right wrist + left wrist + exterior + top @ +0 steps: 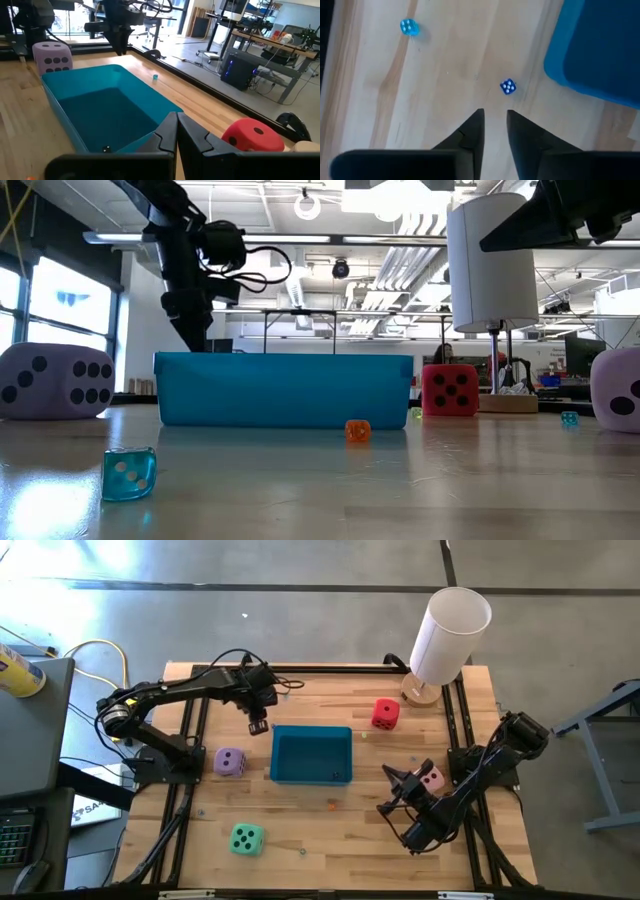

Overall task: Pick & Place Dice
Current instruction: Put the small blue dice into the blue bin

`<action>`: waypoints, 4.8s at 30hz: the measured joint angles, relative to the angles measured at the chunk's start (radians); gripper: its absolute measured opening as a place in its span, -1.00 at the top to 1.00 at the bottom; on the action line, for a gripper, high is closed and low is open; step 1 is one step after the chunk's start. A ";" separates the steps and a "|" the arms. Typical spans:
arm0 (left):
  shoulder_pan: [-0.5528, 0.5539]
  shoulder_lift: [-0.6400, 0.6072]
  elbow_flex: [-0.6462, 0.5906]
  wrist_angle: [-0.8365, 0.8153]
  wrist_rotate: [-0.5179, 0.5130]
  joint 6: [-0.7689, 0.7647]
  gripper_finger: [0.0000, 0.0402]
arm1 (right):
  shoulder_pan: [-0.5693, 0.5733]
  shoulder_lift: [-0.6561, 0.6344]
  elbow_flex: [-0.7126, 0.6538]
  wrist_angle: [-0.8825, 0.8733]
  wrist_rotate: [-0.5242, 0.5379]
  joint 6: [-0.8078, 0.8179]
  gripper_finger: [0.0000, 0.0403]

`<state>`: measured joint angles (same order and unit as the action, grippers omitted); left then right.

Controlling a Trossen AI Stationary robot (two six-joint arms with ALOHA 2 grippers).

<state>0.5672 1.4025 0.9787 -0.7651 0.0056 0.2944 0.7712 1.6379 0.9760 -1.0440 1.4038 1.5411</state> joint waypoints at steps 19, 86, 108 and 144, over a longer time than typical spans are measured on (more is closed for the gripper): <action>0.061 0.001 0.000 0.074 0.115 -0.163 0.55 | -0.002 0.000 0.000 0.040 -0.015 -0.080 0.99; 0.058 0.001 0.000 -0.005 0.272 0.173 -0.51 | -0.002 0.000 0.000 0.043 -0.026 -0.080 0.99; 0.058 0.001 0.000 0.090 0.191 -0.249 -0.51 | -0.030 0.000 0.000 0.043 -0.048 -0.080 0.99; -0.044 0.001 0.000 0.066 0.010 0.011 -0.51 | -0.054 0.000 0.000 0.054 -0.073 -0.080 0.99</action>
<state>0.5230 1.4036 0.9783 -0.6991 0.0161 0.3052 0.7170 1.6382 0.9756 -0.9901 1.3312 1.4609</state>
